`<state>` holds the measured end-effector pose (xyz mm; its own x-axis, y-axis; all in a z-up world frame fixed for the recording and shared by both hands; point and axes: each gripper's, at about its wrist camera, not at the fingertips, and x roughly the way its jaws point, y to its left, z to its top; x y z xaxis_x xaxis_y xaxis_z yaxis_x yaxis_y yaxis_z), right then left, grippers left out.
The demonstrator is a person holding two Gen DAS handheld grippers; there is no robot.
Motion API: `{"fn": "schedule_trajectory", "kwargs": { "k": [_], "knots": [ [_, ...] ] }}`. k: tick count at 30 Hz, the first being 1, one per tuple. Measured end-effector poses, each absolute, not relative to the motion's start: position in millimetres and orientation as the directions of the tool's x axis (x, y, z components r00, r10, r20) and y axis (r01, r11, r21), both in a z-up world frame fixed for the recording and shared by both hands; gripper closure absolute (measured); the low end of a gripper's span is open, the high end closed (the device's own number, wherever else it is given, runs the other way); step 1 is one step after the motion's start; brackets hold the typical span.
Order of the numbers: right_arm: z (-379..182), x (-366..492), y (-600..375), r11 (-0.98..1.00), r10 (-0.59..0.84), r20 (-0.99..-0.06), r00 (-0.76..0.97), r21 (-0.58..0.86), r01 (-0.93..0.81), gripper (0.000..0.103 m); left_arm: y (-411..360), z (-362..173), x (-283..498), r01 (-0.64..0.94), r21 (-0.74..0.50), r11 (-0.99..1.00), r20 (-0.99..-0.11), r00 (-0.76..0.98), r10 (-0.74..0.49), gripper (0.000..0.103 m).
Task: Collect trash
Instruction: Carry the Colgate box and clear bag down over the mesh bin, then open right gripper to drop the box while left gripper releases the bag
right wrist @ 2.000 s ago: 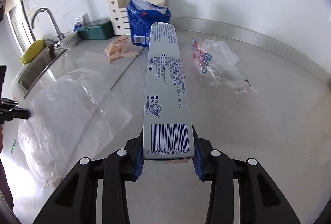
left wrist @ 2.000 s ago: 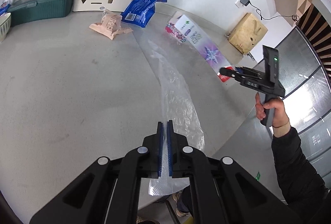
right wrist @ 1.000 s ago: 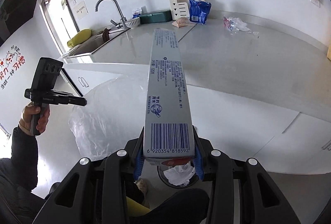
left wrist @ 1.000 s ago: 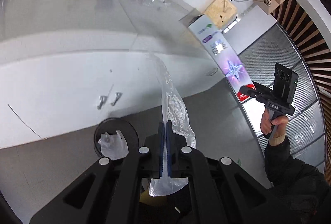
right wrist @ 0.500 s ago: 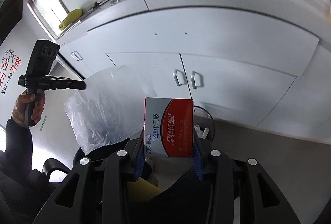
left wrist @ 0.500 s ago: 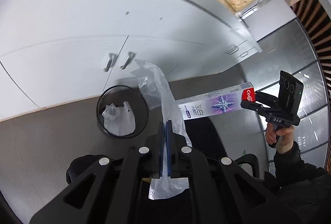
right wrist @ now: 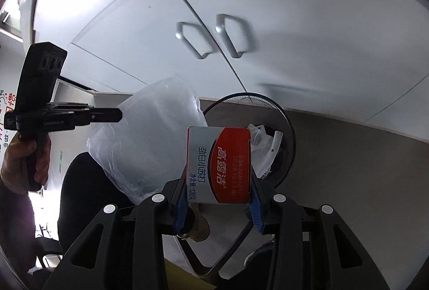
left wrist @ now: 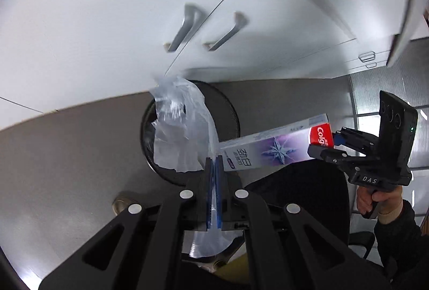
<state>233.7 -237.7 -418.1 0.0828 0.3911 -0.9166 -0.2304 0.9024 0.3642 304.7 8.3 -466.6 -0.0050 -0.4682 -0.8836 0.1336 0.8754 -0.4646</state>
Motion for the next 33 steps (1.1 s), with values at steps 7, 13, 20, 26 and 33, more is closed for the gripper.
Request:
{"fn": "schedule_trajectory", "kwargs": {
  "k": [7,13,20,26,33],
  "knots": [
    [-474.6,271.0,-222.0,0.931,0.319,-0.948,0.014,0.310,-0.195,0.061,-5.1,-545.2,328.3,0.051,-0.458,0.887,-0.888,-0.065,-0.455,0.100],
    [-501.9,282.7,-216.2,0.942,0.288,-0.957,-0.031,0.289,-0.172,0.061,-10.3,-581.1,331.7,0.008,-0.455,0.890,-0.887,-0.093,-0.453,0.100],
    [-517.5,281.2,-214.0,0.949,0.266,-0.962,-0.065,0.273,-0.156,0.061,-18.4,-602.6,327.3,-0.034,-0.453,0.891,-0.880,-0.144,-0.452,0.100],
    [-524.1,277.7,-212.3,0.955,0.249,-0.965,-0.079,0.258,-0.146,0.061,-15.3,-602.8,332.9,-0.038,-0.434,0.900,-0.889,-0.140,-0.435,0.092],
    [-527.3,281.0,-211.7,0.961,0.223,-0.973,-0.065,0.230,-0.152,0.053,-21.6,-588.9,331.8,-0.005,-0.442,0.897,-0.888,-0.136,-0.439,0.039]
  ]
}}
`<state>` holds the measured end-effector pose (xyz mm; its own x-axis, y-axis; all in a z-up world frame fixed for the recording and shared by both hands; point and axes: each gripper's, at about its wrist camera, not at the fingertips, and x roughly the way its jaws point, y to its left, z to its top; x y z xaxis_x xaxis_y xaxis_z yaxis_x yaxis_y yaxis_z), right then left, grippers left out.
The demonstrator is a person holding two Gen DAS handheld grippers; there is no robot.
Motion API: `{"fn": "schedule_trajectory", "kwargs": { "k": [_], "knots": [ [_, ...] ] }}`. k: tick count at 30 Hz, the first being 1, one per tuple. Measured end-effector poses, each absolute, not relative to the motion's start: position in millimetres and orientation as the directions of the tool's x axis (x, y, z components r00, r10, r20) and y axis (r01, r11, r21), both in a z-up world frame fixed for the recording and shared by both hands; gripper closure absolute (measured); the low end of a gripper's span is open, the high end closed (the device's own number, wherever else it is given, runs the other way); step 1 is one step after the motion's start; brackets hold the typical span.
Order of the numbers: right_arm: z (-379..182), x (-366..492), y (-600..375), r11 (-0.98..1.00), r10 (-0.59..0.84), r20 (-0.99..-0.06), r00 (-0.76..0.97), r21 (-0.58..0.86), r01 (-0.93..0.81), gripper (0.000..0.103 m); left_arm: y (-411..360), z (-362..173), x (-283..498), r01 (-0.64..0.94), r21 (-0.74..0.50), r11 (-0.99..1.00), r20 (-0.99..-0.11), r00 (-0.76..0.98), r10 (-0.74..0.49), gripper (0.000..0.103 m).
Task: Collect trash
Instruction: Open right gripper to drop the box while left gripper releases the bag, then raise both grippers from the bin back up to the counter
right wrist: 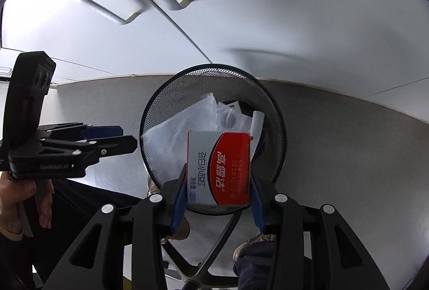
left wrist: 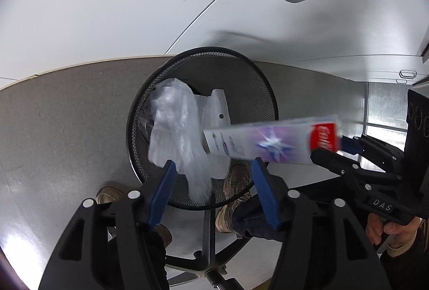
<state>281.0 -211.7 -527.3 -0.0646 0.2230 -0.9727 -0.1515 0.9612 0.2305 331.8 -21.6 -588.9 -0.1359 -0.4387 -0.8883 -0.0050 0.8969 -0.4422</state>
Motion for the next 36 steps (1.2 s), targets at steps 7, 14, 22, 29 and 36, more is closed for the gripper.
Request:
{"fn": "schedule_trajectory", "kwargs": {
  "k": [7,14,22,29,36],
  "knots": [
    [-512.9,280.4,-213.3,0.969,0.189,-0.982,-0.030,0.191,-0.157,0.029,-25.0,-574.1,326.9,0.017,-0.462,0.887,-0.880,-0.130,-0.456,0.004],
    [-496.6,281.1,-220.5,0.973,0.186,-0.983,0.001,0.184,-0.138,0.004,-21.5,-550.9,323.5,0.061,-0.432,0.900,-0.898,-0.118,-0.424,0.004],
    [-469.1,269.5,-214.4,0.969,0.178,-0.984,0.024,0.171,-0.176,0.003,-5.5,-512.8,312.9,0.086,-0.416,0.905,-0.909,-0.040,-0.415,0.004],
    [-410.3,254.1,-207.6,0.963,0.191,-0.975,0.116,0.163,-0.215,0.003,2.2,-443.4,297.1,0.148,-0.396,0.906,-0.912,0.046,-0.407,0.004],
    [-347.1,236.4,-203.4,0.960,0.186,-0.958,0.219,0.130,-0.246,0.003,14.9,-362.3,271.5,0.182,-0.379,0.907,-0.893,0.187,-0.410,0.004]
  ]
}}
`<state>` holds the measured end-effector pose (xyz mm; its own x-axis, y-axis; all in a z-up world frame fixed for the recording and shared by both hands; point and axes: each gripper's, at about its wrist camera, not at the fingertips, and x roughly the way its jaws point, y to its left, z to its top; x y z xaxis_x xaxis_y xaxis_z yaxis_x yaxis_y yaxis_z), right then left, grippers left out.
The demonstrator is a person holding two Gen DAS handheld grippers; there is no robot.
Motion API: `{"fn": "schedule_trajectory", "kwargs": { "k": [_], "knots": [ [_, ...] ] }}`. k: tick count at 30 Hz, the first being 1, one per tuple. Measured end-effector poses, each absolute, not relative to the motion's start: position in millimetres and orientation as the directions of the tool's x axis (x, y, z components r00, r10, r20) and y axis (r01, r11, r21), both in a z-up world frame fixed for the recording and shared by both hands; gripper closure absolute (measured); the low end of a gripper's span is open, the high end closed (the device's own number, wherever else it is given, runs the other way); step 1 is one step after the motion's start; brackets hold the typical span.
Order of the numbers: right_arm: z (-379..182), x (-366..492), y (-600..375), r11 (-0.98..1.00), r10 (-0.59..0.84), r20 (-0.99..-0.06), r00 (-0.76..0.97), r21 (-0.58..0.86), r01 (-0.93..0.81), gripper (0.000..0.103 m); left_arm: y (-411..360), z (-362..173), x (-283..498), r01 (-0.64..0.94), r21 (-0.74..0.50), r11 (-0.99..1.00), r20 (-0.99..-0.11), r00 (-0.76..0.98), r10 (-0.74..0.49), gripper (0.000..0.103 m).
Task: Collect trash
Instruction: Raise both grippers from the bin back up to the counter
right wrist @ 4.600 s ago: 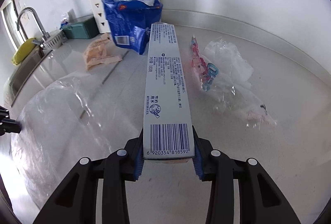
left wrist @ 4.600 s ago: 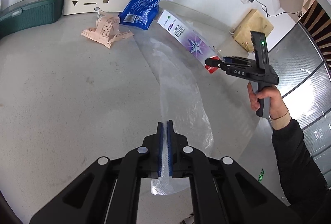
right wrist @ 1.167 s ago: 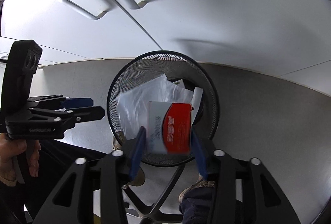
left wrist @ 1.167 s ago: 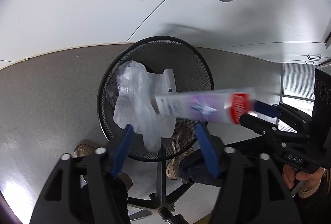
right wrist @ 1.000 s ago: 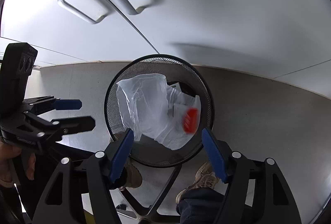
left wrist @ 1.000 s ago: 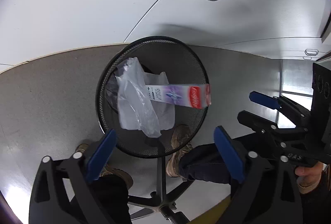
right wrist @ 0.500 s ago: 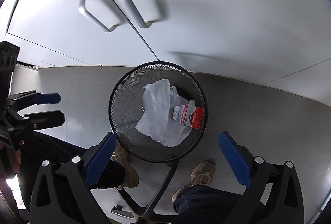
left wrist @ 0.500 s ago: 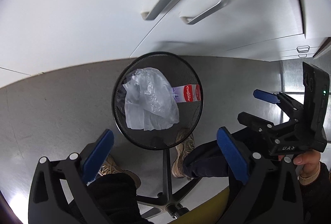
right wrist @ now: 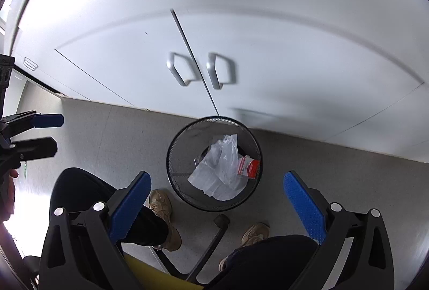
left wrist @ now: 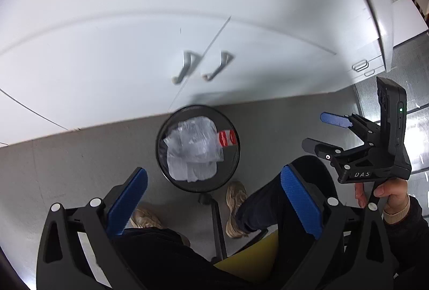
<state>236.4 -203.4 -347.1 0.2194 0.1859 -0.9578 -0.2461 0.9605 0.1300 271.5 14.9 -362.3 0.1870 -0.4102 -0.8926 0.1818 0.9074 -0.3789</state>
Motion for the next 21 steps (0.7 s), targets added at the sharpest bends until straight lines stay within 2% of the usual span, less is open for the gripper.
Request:
{"fn": "schedule_trajectory", "kwargs": {
  "k": [13,21],
  "knots": [
    [-196.8,204.9,-197.4,0.944,0.168,-0.863,0.477,0.001,-0.330,0.003,35.7,-196.6,233.6,0.284,-0.290,0.914,-0.803,0.447,-0.394,0.004],
    [-120.7,193.5,-197.8,0.935,0.180,-0.791,0.584,-0.046,-0.351,0.003,52.5,-116.1,224.9,0.287,-0.229,0.930,-0.742,0.568,-0.358,0.004]
  ]
}}
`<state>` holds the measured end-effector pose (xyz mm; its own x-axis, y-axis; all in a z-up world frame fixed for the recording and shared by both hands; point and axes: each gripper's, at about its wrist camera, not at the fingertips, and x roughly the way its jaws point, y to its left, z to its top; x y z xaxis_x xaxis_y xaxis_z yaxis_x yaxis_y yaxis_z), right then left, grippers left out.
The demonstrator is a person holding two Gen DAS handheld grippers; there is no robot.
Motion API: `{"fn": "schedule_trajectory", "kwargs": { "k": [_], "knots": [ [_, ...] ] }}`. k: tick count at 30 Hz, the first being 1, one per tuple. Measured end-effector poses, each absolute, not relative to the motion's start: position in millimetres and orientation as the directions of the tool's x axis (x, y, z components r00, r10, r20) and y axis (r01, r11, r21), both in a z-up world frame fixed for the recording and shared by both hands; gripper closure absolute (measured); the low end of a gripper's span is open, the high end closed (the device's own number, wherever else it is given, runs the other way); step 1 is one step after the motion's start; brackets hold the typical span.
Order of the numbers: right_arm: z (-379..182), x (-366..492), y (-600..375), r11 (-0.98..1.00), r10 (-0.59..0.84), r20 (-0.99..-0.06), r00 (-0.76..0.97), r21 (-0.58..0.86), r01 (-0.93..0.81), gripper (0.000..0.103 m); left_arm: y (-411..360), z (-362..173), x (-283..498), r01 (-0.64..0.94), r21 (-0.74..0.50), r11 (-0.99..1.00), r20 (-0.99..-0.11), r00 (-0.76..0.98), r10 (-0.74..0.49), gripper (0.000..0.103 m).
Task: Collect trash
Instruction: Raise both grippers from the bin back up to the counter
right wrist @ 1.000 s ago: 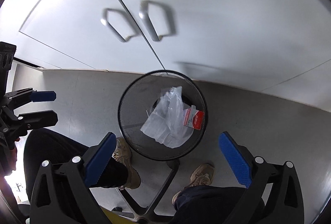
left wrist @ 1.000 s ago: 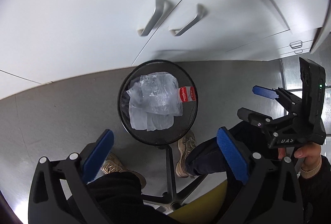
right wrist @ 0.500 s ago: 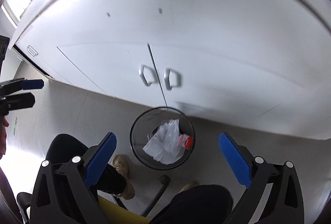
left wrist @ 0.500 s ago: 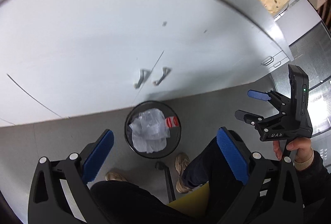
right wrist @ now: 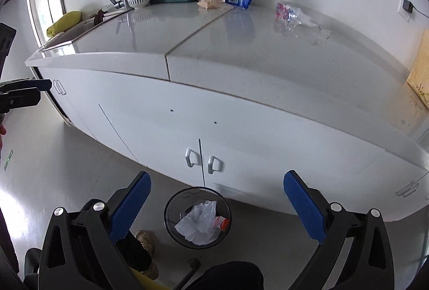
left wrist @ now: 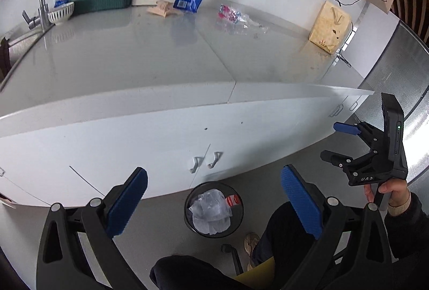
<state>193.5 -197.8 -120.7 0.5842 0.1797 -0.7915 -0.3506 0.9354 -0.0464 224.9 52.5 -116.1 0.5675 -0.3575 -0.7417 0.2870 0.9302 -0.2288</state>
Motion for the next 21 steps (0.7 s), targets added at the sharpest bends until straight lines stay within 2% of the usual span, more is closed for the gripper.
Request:
{"fn": "schedule_trajectory", "kwargs": {
  "k": [11,21],
  "knots": [
    [-51.4,195.0,-199.6,0.934,0.178,-0.708,0.683,-0.096,-0.344,0.003,68.0,-56.8,236.4,0.232,-0.143,0.962,-0.684,0.679,-0.266,0.004],
    [-14.0,231.2,-200.9,0.943,0.160,-0.653,0.741,-0.119,-0.309,0.003,75.4,-21.2,281.4,0.188,-0.066,0.980,-0.644,0.742,-0.186,0.004]
  ]
}}
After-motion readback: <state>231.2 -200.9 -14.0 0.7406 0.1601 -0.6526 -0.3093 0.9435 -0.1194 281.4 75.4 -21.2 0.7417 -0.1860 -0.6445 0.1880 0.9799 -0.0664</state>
